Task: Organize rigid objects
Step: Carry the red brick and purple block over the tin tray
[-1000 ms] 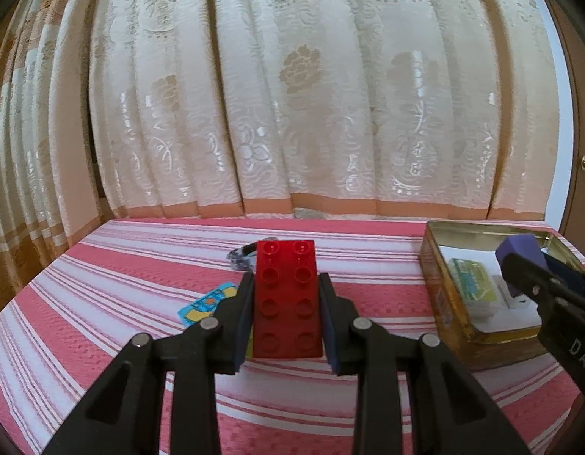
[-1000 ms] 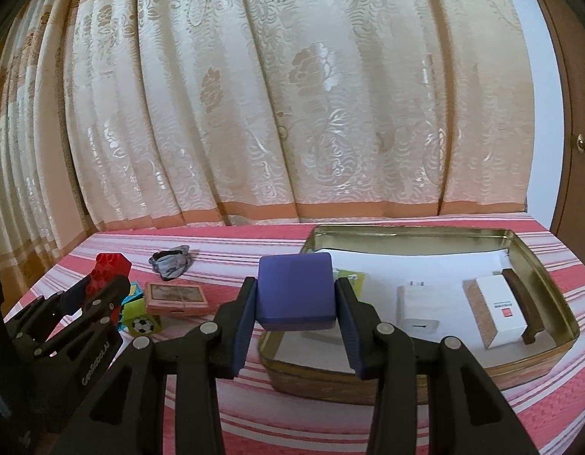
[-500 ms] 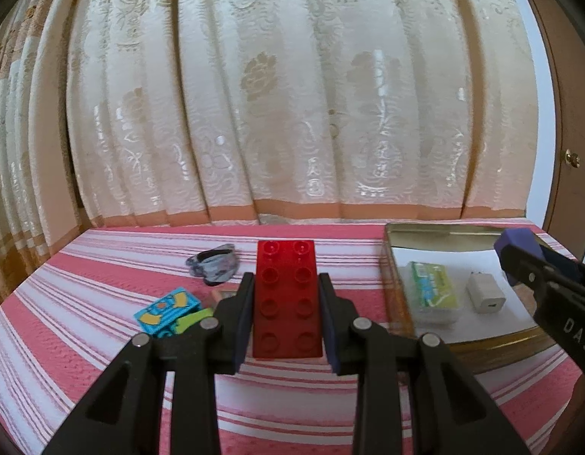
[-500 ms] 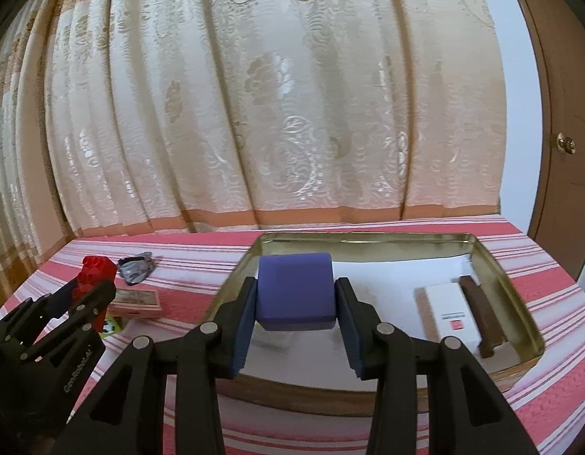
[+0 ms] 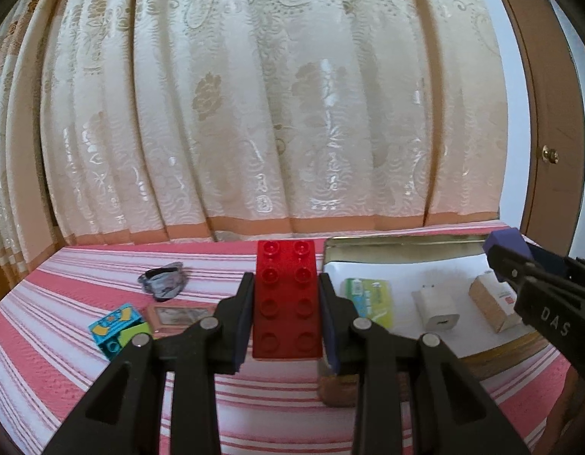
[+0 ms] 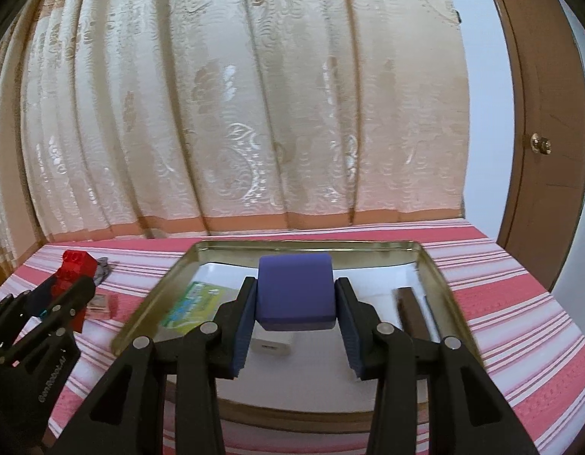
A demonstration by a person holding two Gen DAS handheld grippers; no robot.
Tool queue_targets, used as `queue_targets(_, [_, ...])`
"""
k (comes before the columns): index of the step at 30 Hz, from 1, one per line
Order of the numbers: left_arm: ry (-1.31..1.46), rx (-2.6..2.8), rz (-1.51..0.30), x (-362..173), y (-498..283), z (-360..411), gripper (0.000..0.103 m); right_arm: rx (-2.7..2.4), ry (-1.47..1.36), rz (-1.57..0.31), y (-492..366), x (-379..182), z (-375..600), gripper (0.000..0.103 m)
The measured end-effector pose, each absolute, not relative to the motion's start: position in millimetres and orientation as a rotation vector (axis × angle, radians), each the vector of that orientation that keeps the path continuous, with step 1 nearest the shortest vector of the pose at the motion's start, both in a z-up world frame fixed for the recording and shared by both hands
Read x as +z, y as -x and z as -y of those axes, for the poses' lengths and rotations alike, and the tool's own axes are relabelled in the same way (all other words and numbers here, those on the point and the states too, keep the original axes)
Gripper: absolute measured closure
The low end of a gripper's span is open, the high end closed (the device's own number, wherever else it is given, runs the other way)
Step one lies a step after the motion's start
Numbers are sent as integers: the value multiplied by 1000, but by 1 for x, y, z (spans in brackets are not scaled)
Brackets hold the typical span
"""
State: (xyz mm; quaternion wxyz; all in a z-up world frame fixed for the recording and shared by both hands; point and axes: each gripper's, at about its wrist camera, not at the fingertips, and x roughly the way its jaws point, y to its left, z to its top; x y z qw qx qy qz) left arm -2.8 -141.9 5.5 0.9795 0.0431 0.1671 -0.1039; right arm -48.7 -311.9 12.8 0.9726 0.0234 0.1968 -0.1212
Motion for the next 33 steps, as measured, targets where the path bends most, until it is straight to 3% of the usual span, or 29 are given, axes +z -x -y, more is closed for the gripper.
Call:
queue_targets(17, [-119,-300,-370,3,-8,211,72,-343,-59,-469,39,5,369,59])
queue_targets(33, [-162,-301,-488,-9,-29,236,72,-334,-9,-539,25,-7,363,59])
